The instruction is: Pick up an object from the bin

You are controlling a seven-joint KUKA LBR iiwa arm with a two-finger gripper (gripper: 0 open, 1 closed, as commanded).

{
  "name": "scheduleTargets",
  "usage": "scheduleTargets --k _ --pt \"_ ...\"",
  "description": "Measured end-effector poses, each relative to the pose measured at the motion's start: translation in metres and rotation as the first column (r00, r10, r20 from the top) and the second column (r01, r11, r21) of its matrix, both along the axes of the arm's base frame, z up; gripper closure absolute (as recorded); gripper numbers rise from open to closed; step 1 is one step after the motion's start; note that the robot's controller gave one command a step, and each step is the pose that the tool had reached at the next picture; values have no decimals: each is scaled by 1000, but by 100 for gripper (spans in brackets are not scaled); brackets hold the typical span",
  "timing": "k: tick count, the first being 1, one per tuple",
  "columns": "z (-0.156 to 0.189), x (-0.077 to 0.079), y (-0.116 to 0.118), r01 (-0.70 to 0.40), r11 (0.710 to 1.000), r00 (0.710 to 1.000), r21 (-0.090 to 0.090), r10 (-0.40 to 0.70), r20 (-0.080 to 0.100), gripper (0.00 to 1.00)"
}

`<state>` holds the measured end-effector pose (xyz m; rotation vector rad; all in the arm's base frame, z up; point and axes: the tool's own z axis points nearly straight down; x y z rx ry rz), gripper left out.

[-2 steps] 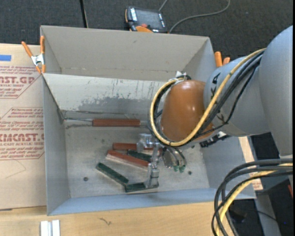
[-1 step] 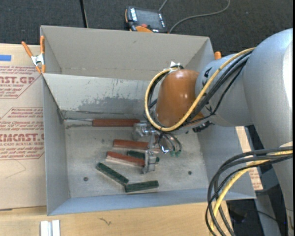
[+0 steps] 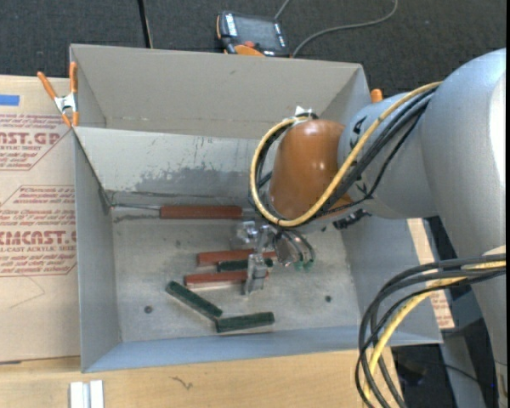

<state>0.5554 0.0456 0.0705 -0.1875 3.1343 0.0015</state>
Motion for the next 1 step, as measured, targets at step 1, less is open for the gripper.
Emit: scheduleTargets --k 1 --pt "159 -1 -2 -162 987 987 -2 162 8 100"
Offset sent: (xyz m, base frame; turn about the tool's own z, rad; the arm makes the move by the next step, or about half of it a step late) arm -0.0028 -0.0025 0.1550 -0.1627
